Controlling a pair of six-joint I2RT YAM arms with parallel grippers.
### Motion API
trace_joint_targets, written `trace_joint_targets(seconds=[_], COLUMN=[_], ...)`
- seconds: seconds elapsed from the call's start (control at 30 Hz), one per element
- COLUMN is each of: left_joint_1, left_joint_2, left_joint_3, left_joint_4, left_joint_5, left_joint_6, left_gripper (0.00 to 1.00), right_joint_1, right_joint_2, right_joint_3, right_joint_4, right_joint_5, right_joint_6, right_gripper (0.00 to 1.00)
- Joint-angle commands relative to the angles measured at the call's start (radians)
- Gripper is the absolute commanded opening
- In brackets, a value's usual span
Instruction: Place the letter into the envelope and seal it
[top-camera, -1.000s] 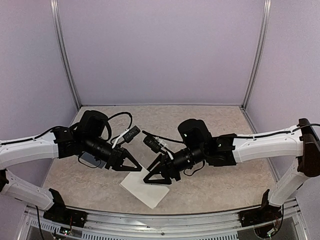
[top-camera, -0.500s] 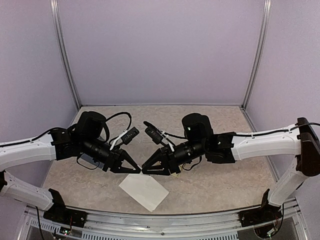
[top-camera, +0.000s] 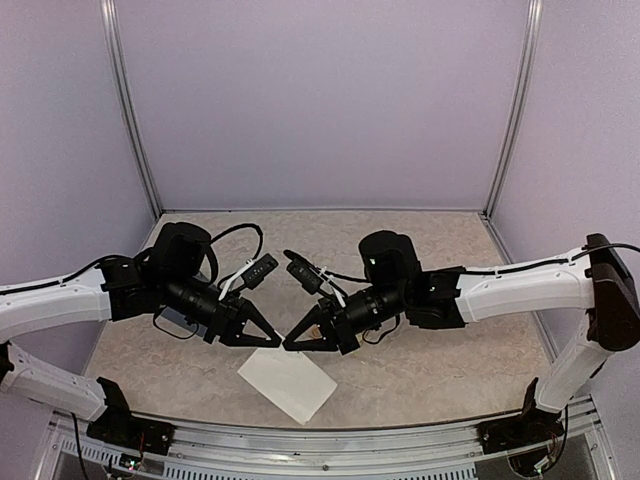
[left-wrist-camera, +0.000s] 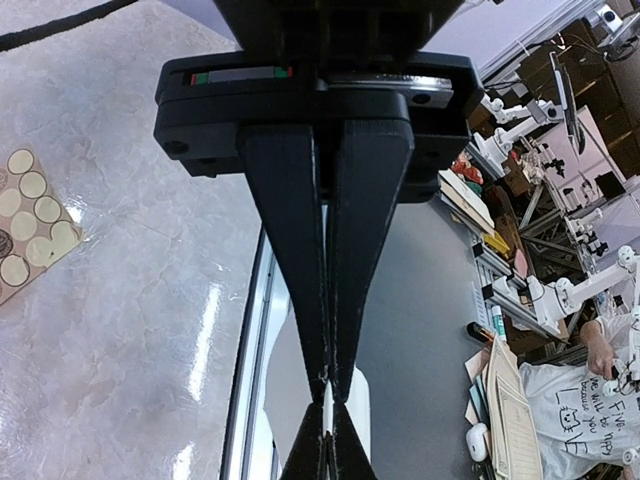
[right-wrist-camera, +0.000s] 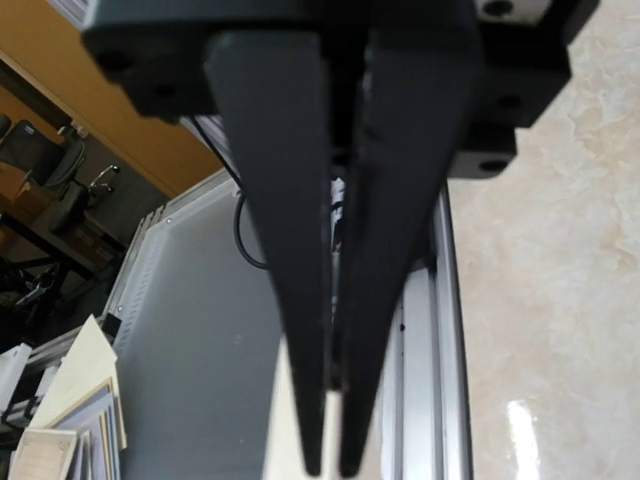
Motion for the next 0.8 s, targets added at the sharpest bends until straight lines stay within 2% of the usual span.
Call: trace_joint_targets(seconds=[0.0,0.07,0.1,0.17,0.2,0.23,0.27,0.43,0.5,0.53,0.6,0.63,0.77], left_joint_1=[0.023,0.034,0.04,0.048,0.05,0.053,0.054,0.065,0.07,0.072,0.076,0.079,0.089], left_joint_2=[-0.022,-0.027,-0.032,-0.036,-0.038,-0.038,-0.038,-0.035,-0.035,-0.035,-0.035,-0.035,-0.04], left_joint_3=[-0.003,-0.002,-0.003,-0.002,-0.002,-0.002,-0.002,-0.001,-0.001,-0.001,-0.003,-0.004,-0.007], left_joint_4=[0.018,0.013,0.013,0.012,0.01,0.007,0.002,-0.018,-0.023,-0.026,-0.032,-0.036,-0.048], left_joint_5=[0.014,0.019,0.023,0.031,0.034,0.036,0.036,0.038,0.039,0.039,0.041,0.041,0.046], left_joint_6=[0.021,0.024,0.026,0.026,0.027,0.03,0.034,0.05,0.055,0.058,0.063,0.066,0.076], left_gripper=[0.0,0.0,0.0,0.0,0.0,0.0,0.0,0.0,0.0,0.0,0.0,0.0,0.0], right_joint_1=[0.002,0.002,0.001,0.002,0.002,0.002,0.002,0.0,0.001,0.0,-0.001,0.0,-0.001], right_joint_2=[-0.018,-0.02,-0.021,-0.027,-0.029,-0.033,-0.038,-0.064,-0.068,-0.073,-0.082,-0.087,-0.116], right_joint_3=[-0.03,-0.032,-0.038,-0.056,-0.064,-0.071,-0.079,-0.103,-0.108,-0.114,-0.128,-0.138,-0.167], right_joint_4=[0.011,-0.011,-0.013,-0.008,-0.005,-0.003,0.0,0.001,0.004,0.008,0.017,0.021,0.036], right_joint_5=[-0.012,-0.013,-0.013,-0.013,-0.011,-0.009,-0.005,0.009,0.013,0.015,0.021,0.023,0.033], right_joint_6=[-0.014,-0.016,-0.013,-0.005,-0.002,0.001,0.004,0.013,0.019,0.023,0.029,0.034,0.043], right_gripper=[0.0,0.0,0.09,0.13,0.12,0.02,0.0,0.0,0.11,0.13,0.08,0.01,0.0])
